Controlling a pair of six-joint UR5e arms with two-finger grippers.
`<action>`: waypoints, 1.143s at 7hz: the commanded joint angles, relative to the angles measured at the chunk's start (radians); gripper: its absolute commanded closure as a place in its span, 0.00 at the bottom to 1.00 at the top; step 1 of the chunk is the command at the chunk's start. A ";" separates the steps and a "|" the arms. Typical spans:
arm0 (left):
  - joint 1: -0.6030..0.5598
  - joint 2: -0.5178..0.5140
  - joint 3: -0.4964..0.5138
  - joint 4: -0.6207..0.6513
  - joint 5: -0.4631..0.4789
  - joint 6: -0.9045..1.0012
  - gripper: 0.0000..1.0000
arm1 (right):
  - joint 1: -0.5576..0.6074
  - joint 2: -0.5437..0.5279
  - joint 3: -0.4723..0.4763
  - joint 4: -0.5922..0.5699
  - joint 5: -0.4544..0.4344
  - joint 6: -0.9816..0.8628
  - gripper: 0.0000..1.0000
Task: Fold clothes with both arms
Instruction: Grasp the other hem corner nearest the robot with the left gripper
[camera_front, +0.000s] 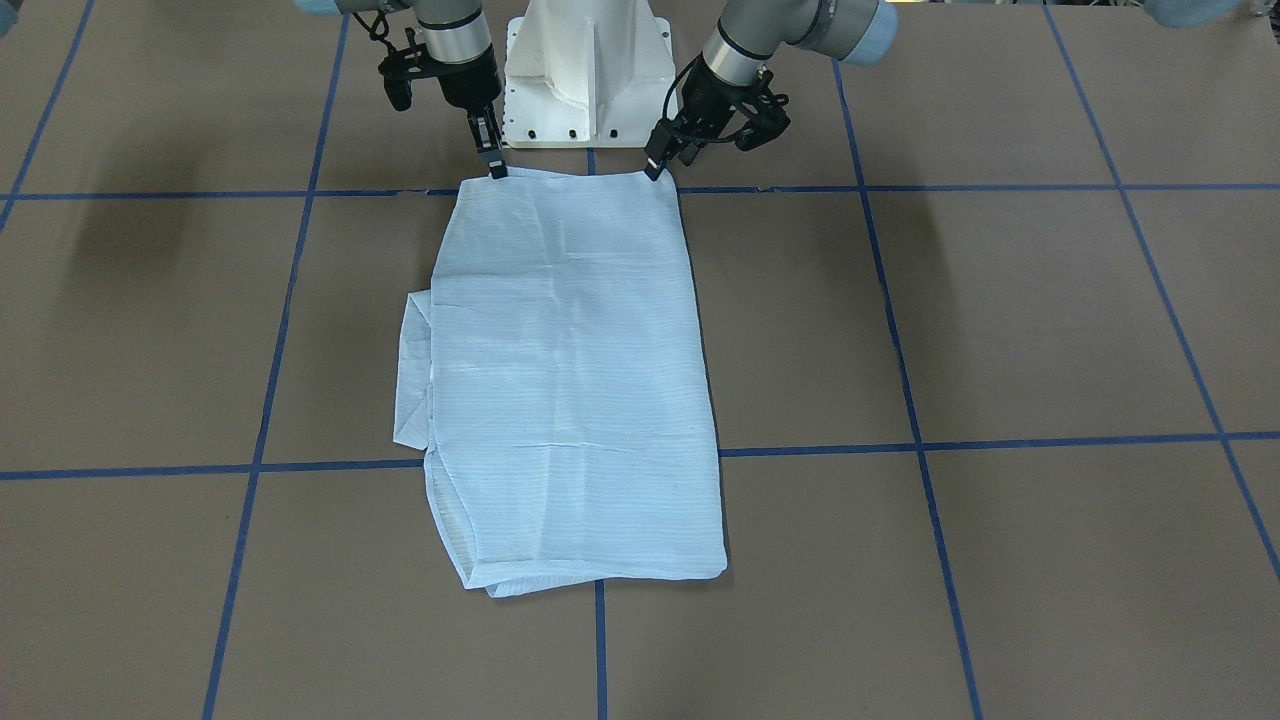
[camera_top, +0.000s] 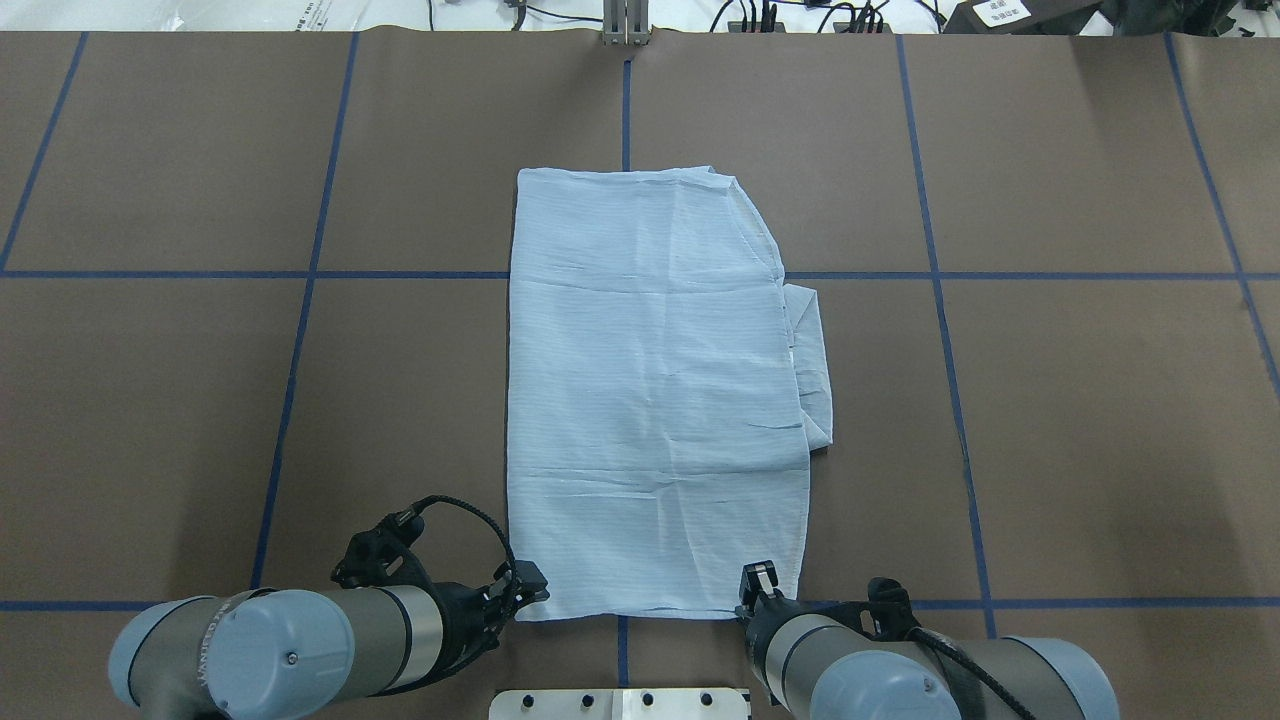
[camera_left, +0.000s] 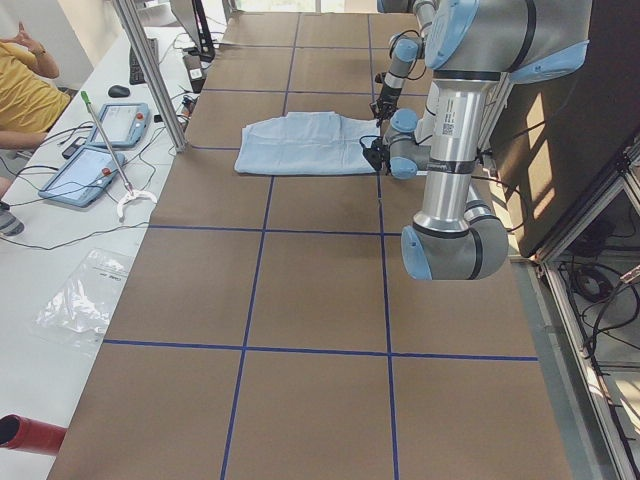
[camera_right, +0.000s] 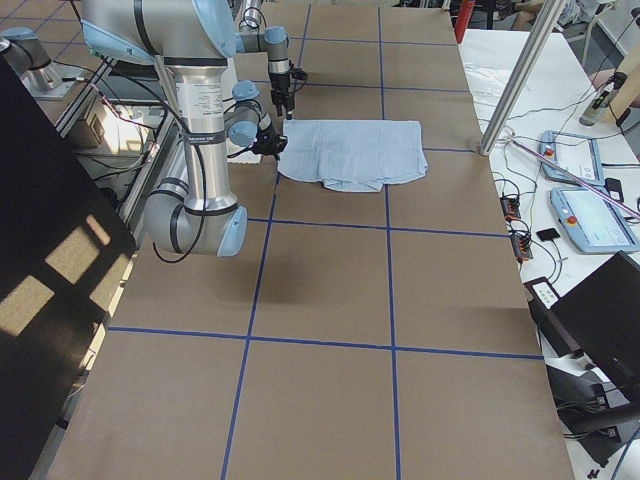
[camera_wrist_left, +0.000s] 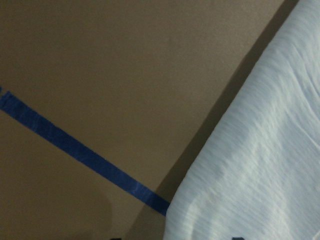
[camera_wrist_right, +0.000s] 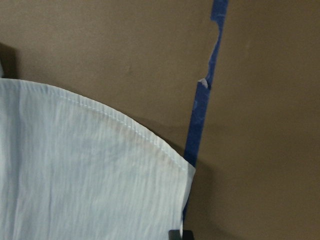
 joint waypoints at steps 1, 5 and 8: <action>-0.002 -0.018 0.020 0.000 0.000 0.002 0.25 | -0.002 0.000 0.001 0.000 0.000 0.000 1.00; -0.008 -0.022 0.019 0.001 0.002 -0.009 1.00 | 0.000 0.001 0.003 0.000 0.000 0.000 1.00; -0.065 -0.022 -0.039 0.001 -0.002 -0.001 1.00 | 0.059 0.011 0.036 -0.011 0.005 -0.002 1.00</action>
